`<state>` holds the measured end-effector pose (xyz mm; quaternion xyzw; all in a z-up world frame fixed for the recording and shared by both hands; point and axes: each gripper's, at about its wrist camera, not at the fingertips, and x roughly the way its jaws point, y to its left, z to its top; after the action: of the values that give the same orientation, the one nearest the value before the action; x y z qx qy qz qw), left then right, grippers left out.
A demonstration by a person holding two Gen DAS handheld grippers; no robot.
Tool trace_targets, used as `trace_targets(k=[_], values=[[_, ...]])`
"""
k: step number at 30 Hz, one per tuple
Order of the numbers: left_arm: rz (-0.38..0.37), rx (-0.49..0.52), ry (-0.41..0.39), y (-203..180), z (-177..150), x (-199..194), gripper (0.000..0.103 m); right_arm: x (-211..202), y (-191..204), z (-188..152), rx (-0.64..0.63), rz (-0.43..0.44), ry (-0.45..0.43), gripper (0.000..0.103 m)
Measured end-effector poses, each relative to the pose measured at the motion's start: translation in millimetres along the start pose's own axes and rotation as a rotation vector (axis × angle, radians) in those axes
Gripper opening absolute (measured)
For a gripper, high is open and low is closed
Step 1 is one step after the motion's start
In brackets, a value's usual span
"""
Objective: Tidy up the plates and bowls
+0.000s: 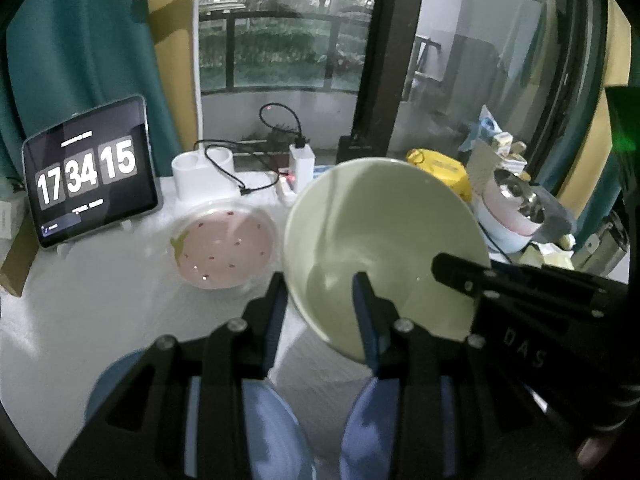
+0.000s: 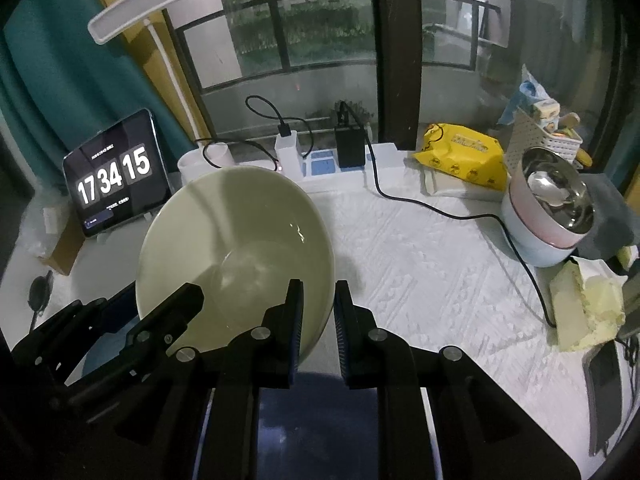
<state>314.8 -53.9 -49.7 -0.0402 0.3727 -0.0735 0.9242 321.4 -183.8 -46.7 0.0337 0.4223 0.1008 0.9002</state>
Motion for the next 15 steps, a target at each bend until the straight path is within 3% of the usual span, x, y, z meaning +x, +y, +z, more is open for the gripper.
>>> trace_targets(k=[15], values=[[-0.025,0.021,-0.018,-17.5,-16.2,-37.2,0.034,-45.0,-5.8,-24.3,0.026,-0.007,-0.039,0.016]])
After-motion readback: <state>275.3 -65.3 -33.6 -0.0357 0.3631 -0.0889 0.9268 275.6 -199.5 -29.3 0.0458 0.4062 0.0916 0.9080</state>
